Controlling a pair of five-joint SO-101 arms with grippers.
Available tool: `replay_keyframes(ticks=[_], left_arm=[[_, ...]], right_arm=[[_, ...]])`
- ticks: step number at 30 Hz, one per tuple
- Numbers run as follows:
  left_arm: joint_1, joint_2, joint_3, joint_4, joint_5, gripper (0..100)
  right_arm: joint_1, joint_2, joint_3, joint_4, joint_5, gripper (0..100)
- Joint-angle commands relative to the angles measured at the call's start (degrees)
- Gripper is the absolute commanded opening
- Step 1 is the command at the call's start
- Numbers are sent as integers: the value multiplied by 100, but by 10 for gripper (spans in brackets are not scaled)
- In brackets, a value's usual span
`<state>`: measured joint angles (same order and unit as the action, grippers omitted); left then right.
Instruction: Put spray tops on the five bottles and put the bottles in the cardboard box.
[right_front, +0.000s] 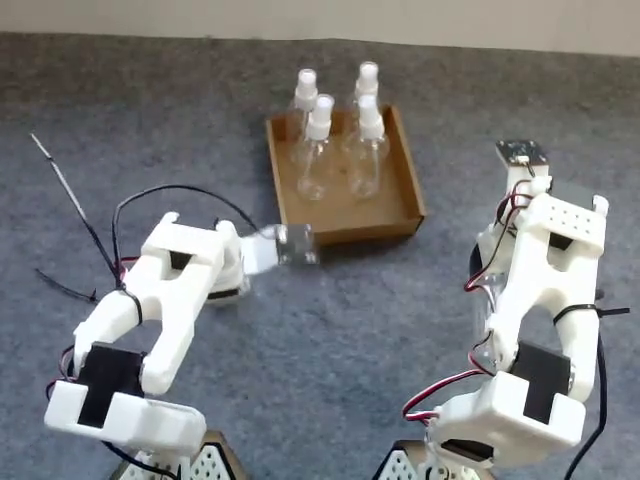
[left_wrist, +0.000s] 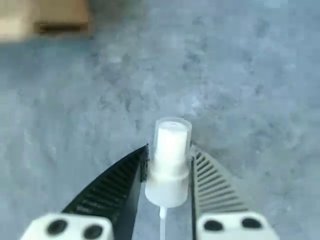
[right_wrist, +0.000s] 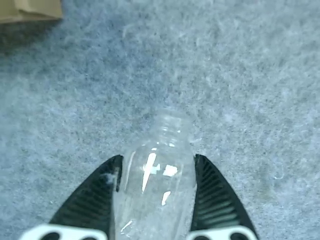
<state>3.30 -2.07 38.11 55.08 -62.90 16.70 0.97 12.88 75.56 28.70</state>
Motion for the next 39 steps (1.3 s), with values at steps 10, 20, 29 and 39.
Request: replay_keyframes(ticks=[10, 20, 29, 39], left_arm=[[-558, -75, -1798, 2198, 3437, 13], [-611, -22, -1727, 949, 5952, 14], [-286, -13, -1385, 818, 6532, 14], [-171, -75, -541, 9, 6523, 14]], right_arm=[[198, -13, -312, -1068, 1389, 5], [259, -13, 75, -2062, 2831, 5], [356, -22, 1059, -2519, 2681, 9], [462, -22, 1086, -2316, 1662, 186]])
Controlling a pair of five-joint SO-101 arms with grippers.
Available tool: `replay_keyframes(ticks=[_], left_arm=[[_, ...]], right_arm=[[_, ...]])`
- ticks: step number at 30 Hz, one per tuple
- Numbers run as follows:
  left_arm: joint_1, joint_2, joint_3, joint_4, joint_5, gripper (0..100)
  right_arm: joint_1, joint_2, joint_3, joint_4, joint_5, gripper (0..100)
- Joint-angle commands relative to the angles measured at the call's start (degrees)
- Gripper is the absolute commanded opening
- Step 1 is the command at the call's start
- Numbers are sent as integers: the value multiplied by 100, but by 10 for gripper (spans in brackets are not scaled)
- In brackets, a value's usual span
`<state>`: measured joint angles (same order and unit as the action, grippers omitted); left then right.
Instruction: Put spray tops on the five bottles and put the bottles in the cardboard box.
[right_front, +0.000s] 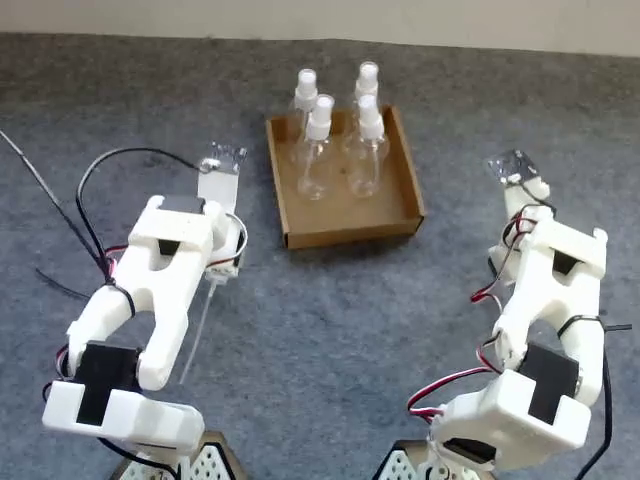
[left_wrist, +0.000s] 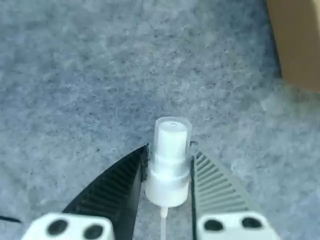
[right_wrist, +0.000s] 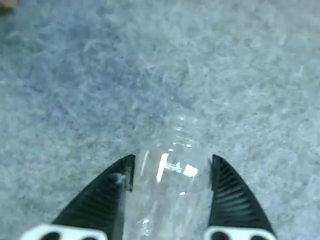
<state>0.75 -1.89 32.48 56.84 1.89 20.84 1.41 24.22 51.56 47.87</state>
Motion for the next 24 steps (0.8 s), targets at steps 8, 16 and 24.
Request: replay_keyframes(ticks=[8, 16, 24], left_arm=[[84, -75, 75, -167, 26, 14], [84, -57, 75, -167, 26, 14], [84, -57, 75, -167, 26, 14]], right_arm=[[31, -75, -92, 1156, -756, 202], [13, -57, -338, 1191, -791, 202], [-119, -66, -356, 1200, -791, 0]])
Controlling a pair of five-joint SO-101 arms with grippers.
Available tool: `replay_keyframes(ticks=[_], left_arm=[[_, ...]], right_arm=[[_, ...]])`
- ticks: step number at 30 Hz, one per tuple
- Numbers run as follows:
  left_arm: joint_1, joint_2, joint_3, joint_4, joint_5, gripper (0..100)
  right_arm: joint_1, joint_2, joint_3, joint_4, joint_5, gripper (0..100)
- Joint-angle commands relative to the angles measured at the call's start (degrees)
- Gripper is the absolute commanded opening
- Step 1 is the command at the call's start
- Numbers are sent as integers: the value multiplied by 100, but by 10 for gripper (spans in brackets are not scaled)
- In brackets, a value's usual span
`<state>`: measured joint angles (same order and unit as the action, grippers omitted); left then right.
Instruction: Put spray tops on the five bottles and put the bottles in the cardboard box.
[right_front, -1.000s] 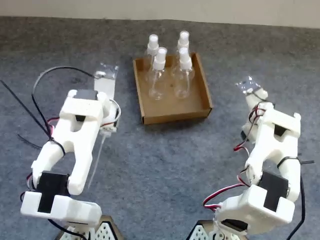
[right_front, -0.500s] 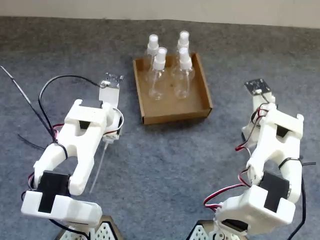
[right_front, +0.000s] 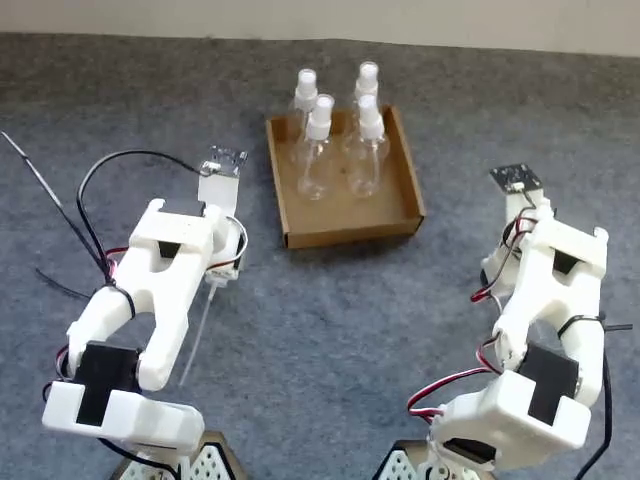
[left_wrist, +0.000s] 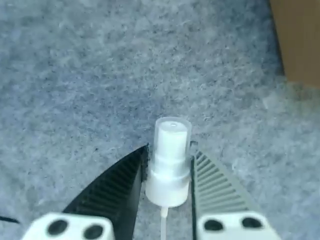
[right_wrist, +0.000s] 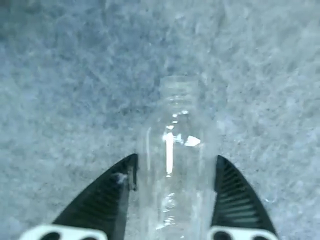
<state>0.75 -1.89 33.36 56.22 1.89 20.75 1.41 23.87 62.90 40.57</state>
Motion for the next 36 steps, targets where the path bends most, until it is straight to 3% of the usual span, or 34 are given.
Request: replay_keyframes(ticks=[1, 8, 16, 20, 26, 33, 36], left_arm=[[84, -57, -13, -105, 26, 14], [84, -92, -13, -79, 26, 14], [75, -110, -57, -79, 35, 13], [75, -374, -224, -70, 26, 11], [4, -2035, -295, 264, 18, 12], [-13, -4119, -1675, 519, 44, 10], [31, -4374, -2642, 519, 62, 10]], right_arm=[[-110, -101, -321, 92, -62, 7], [-66, -514, -866, 716, -466, 3], [-602, -2985, -488, 822, -1266, 3], [-1358, -4532, 391, 426, -1688, 3], [-2809, -6229, 1807, -532, -2444, 3], [-4330, -6352, 2554, -1349, -3569, 3], [-4813, -6360, 2589, -1525, -3560, 3]])
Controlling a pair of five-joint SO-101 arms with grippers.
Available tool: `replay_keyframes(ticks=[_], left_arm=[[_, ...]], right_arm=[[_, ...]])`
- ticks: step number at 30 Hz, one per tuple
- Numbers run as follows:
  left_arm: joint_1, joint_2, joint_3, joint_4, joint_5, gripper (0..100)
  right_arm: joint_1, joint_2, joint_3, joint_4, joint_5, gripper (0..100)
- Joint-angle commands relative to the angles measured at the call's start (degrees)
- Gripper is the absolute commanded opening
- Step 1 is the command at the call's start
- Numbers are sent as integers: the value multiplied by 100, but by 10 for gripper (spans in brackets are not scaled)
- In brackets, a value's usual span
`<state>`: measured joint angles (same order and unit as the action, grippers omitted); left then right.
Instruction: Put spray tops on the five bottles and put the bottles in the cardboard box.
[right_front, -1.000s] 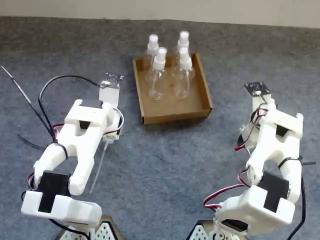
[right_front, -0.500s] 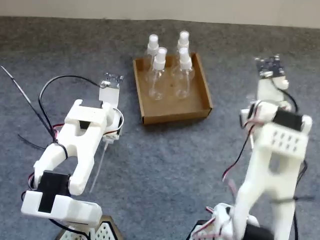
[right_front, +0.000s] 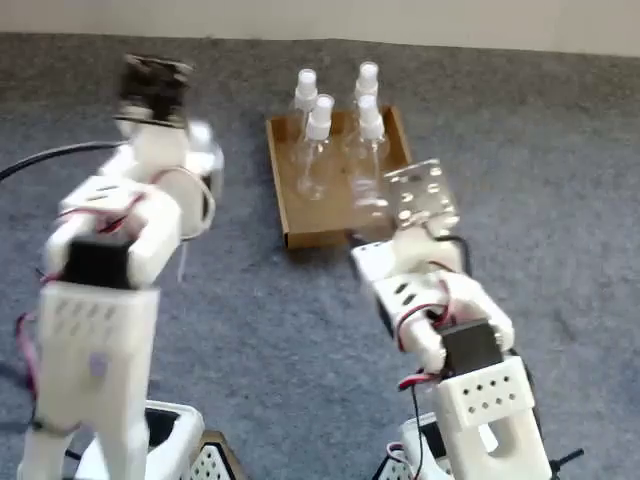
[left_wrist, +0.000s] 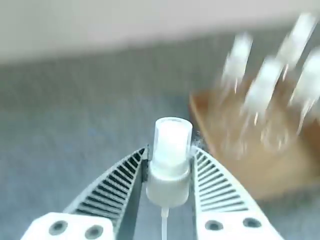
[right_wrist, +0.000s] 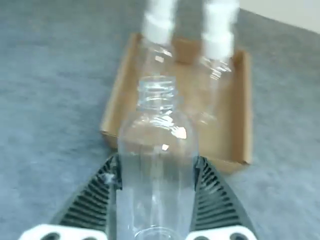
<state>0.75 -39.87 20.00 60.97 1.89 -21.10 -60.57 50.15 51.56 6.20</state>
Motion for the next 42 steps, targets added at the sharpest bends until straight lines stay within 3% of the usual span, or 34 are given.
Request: replay_keyframes(ticks=[1, 9, 13, 20, 31, 42], left_arm=[[101, -585, -1596, 35, 62, 10], [1411, -602, -2624, -114, 62, 10], [2264, -620, -2475, -571, 62, 10], [3178, -576, -2448, -1354, 53, 9], [3275, -593, -892, -2127, 53, 9], [3266, -637, 48, -2145, 53, 9]], right_arm=[[-752, -163, 13, -391, 0, 3], [-1499, -1051, 901, -804, -18, 4], [-1490, -2176, 1815, -1640, -334, 3], [-1200, -3204, 2642, -1684, -360, 3], [-1121, -3284, 2695, -1684, -369, 3], [-1112, -3284, 2695, -1684, -378, 3]])
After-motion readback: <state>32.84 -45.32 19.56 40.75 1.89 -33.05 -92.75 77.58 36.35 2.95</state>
